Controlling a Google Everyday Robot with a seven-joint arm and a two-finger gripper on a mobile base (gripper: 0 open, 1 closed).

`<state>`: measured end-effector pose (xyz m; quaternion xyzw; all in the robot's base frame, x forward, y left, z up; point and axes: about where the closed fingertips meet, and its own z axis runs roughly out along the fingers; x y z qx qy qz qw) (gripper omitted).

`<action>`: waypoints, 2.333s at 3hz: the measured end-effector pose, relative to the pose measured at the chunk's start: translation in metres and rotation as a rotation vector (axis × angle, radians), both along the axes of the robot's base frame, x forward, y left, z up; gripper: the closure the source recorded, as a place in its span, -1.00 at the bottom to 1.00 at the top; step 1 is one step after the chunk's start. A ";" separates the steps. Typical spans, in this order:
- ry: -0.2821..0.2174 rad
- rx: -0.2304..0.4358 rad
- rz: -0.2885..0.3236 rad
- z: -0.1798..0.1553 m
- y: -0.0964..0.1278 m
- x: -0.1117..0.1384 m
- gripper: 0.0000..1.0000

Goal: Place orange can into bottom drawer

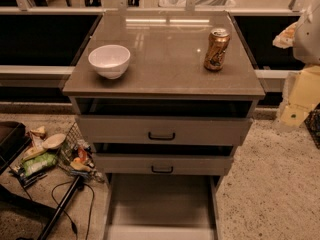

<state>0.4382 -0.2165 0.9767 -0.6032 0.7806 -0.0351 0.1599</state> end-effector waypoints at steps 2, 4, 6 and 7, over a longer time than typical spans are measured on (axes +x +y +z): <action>-0.037 0.046 -0.008 -0.003 0.007 0.010 -1.00; -0.202 0.498 -0.110 -0.006 0.021 0.115 -1.00; -0.333 0.880 -0.148 -0.013 0.016 0.236 -1.00; -0.367 1.011 -0.179 -0.040 0.026 0.291 -1.00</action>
Offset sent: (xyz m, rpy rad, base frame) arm 0.0307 0.0179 -0.0131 0.1377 -0.0894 -0.0228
